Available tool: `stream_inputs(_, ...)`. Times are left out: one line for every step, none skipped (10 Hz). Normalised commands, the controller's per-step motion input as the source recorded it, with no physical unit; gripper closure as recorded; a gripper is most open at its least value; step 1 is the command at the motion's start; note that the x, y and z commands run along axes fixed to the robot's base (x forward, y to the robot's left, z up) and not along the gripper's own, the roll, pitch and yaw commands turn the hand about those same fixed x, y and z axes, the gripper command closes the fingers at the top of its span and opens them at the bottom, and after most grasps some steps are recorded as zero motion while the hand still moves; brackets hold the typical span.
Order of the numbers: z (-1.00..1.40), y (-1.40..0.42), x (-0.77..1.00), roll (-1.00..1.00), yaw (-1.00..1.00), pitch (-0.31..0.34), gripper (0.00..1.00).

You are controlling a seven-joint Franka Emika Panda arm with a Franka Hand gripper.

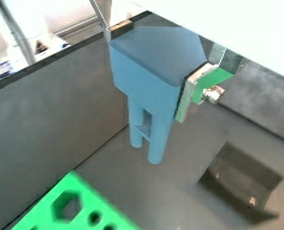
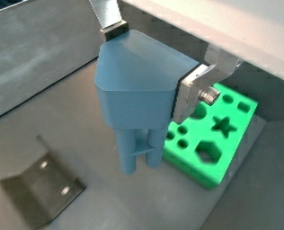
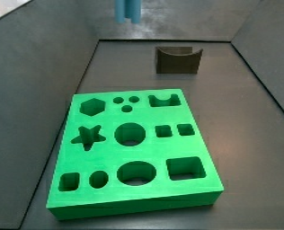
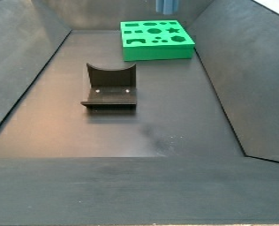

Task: Pick up the 3 prong object. Move up. Move to above the board. Insert the 3 prong object.
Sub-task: Move to above the board, then insert the 3 prong object.

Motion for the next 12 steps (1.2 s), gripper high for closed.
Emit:
stream_inputs(0.13,-1.0,0.08,-0.01,0.01,0.079,1.0)
stream_inputs(0.13,-1.0,0.1,0.0,0.01,0.1,1.0)
stream_inputs(0.14,-1.0,0.14,0.01,0.01,0.122,1.0)
stream_inputs(0.1,-0.69,0.13,0.01,0.0,0.136,1.0)
stream_inputs(0.07,-0.48,0.12,0.02,0.0,0.135,1.0)
stream_inputs(0.04,-0.24,0.09,0.03,0.01,0.117,1.0)
stream_inputs(-0.03,0.0,0.0,0.0,0.0,-0.019,1.0)
stream_inputs(0.0,-0.07,0.22,0.0,-0.28,0.0,1.0)
stream_inputs(-0.17,0.0,0.0,0.0,-1.0,-0.023,1.0)
stream_inputs(-0.21,0.0,0.0,0.01,-1.0,-0.003,1.0)
stream_inputs(-0.21,0.0,0.0,0.01,-1.0,-0.004,1.0)
stream_inputs(-0.21,0.0,0.0,0.01,-1.0,-0.003,1.0)
